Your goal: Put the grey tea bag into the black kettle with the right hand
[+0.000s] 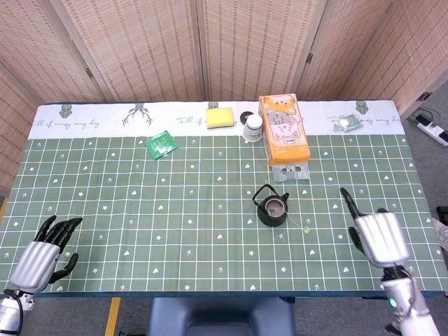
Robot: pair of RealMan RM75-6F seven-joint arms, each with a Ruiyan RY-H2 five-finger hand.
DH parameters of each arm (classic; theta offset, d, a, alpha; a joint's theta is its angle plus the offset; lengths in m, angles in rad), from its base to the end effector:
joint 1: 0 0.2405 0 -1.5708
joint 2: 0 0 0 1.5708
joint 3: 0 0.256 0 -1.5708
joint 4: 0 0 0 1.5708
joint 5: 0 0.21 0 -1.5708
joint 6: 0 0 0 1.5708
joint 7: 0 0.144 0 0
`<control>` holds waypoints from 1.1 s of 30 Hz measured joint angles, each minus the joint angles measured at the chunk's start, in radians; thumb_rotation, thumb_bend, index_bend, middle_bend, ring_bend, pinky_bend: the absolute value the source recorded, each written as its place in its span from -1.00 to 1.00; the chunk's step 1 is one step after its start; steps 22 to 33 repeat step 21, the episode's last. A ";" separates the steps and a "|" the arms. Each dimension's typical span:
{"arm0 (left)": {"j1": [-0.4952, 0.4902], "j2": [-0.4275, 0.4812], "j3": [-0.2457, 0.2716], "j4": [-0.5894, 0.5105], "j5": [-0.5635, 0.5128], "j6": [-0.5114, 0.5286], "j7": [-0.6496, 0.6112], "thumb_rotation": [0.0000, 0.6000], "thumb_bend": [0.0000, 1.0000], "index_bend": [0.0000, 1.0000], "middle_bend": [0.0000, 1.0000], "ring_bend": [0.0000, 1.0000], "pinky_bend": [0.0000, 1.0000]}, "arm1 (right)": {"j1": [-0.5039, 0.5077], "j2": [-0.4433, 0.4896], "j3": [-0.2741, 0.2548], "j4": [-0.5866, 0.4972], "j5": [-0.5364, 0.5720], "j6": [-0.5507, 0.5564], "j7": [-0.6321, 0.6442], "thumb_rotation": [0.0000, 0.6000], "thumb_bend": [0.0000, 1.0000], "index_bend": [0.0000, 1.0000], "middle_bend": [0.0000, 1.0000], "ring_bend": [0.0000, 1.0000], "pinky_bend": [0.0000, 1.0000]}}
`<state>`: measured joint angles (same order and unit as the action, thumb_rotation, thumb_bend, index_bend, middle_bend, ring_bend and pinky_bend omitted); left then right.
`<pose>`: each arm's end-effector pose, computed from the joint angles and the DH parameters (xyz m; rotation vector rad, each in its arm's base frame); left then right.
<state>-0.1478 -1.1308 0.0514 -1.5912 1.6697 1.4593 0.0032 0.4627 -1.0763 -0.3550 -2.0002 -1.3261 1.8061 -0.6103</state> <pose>-0.2911 0.1754 0.1310 -1.6430 -0.8725 -0.9424 -0.2279 -0.1882 0.1562 1.5516 -0.5899 0.6702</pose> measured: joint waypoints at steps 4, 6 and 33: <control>-0.002 -0.014 0.009 -0.003 0.006 -0.018 0.017 1.00 -0.08 -1.00 -0.81 -0.76 -1.00 | -0.176 -0.091 0.000 0.250 -0.066 0.099 0.074 1.00 -0.14 -0.94 -0.07 0.28 -0.21; -0.004 -0.019 0.011 -0.001 0.001 -0.027 0.024 1.00 -0.08 -1.00 -0.81 -0.76 -1.00 | -0.229 -0.119 0.010 0.329 -0.070 0.107 0.133 1.00 -0.14 -0.96 -0.21 0.09 -0.37; 0.005 -0.021 0.020 -0.009 0.018 -0.006 0.041 1.00 -0.08 -1.00 -0.81 -0.76 -1.00 | -0.375 -0.150 0.106 0.423 -0.159 0.014 0.282 1.00 -0.14 -1.00 -1.00 -0.79 -1.00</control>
